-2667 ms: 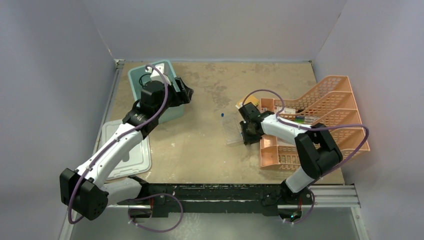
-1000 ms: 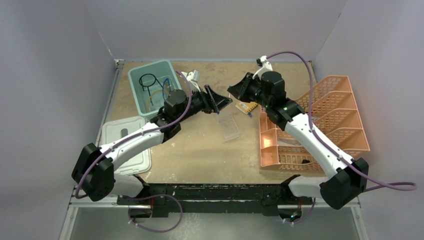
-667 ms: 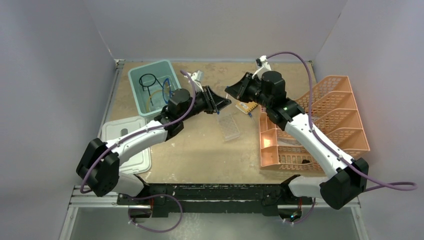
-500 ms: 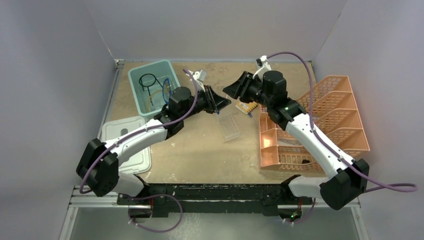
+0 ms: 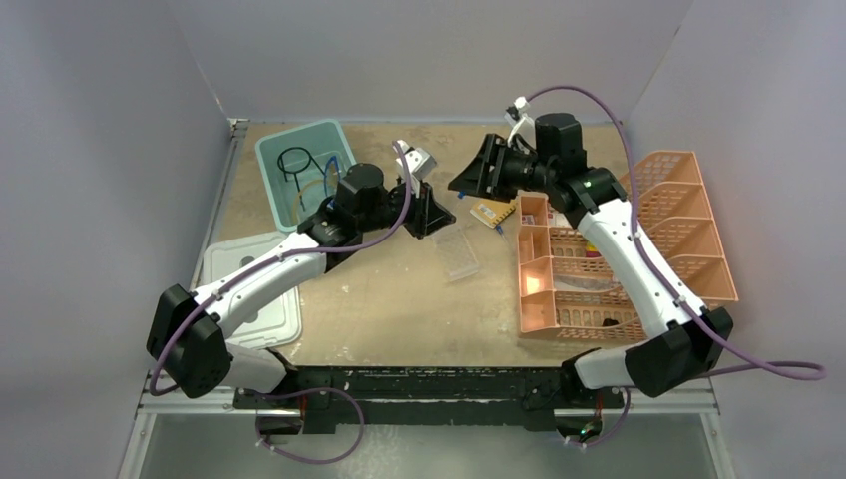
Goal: Organize the chemistry lab equipment
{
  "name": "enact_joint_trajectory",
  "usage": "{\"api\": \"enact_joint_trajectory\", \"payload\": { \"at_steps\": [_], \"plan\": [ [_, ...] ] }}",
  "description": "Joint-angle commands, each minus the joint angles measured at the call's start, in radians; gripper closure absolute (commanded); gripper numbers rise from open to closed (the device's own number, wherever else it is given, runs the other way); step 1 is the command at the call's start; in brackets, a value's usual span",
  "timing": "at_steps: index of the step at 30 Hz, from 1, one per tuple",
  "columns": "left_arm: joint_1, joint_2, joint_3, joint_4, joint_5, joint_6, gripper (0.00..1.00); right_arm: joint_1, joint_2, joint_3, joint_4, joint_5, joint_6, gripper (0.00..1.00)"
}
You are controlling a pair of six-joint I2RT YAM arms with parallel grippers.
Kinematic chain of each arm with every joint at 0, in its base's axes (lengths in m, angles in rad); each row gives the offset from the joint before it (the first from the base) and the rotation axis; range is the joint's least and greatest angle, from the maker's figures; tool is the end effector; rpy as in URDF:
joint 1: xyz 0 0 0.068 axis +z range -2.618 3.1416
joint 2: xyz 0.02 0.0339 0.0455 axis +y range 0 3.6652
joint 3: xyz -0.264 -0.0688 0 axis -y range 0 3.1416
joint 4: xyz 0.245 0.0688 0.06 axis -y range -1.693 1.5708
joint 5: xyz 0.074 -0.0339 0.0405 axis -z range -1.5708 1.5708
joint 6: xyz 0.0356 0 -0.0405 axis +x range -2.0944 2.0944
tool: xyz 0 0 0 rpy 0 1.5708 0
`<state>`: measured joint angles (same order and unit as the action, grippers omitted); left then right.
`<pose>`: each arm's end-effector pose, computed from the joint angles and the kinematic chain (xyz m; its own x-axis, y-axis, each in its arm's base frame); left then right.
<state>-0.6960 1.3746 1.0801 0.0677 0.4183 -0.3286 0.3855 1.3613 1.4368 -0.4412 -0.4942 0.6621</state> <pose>0.2395 -0.2190 0.3348 -0.4504 -0.0079 -0.8928 0.7863 0.4701 -0.4009 0.2746 0.1297 0.4124 -0.7172 0.2930 -0.6323 -0.3811 0.5947 0.7079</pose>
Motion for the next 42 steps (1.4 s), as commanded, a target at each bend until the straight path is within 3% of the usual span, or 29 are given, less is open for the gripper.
{"api": "enact_joint_trajectory", "payload": {
  "at_steps": [1,4,12,16,20,21,23,25,28,32,37,39,42],
  "plan": [
    [0.000,-0.033,0.055,-0.022,0.068,0.099,1.00,-0.011,0.010,0.026,-0.107,-0.065,-0.033,0.43],
    [0.000,-0.030,0.058,-0.026,0.081,0.107,1.00,-0.014,0.014,0.023,-0.105,-0.087,-0.029,0.47],
    [0.001,-0.029,0.065,-0.043,0.092,0.130,1.00,-0.020,0.014,0.014,-0.092,-0.129,-0.022,0.75],
    [0.001,-0.026,0.064,-0.045,0.093,0.132,1.00,-0.020,0.018,0.007,-0.089,-0.157,-0.018,0.76],
    [0.000,-0.028,0.066,-0.052,0.080,0.135,1.00,-0.021,0.022,0.005,-0.091,-0.162,-0.033,0.83],
    [0.001,-0.030,0.066,-0.062,0.054,0.133,0.88,-0.022,0.021,0.007,-0.095,-0.147,-0.042,0.85],
    [0.002,-0.040,0.058,-0.098,-0.030,0.122,0.60,-0.022,0.018,0.006,-0.095,-0.072,-0.070,0.86],
    [0.014,-0.057,0.029,-0.107,-0.121,0.102,0.45,-0.021,0.008,-0.004,-0.089,0.024,-0.118,0.87],
    [0.044,-0.090,-0.025,-0.099,-0.305,0.030,0.42,-0.021,-0.004,-0.027,-0.058,0.243,-0.206,0.88],
    [0.078,-0.135,-0.088,-0.117,-0.536,-0.104,0.40,-0.004,-0.016,-0.094,0.030,0.360,-0.294,0.88],
    [0.097,-0.175,-0.133,-0.153,-0.696,-0.262,0.40,0.153,-0.007,-0.180,0.151,0.616,-0.401,0.89],
    [0.144,-0.173,-0.119,-0.192,-0.691,-0.399,0.39,0.219,-0.001,-0.220,0.204,0.676,-0.412,0.89],
    [0.202,-0.162,-0.099,-0.212,-0.606,-0.490,0.41,0.294,0.016,-0.285,0.286,0.750,-0.420,0.90]
  ]
}}
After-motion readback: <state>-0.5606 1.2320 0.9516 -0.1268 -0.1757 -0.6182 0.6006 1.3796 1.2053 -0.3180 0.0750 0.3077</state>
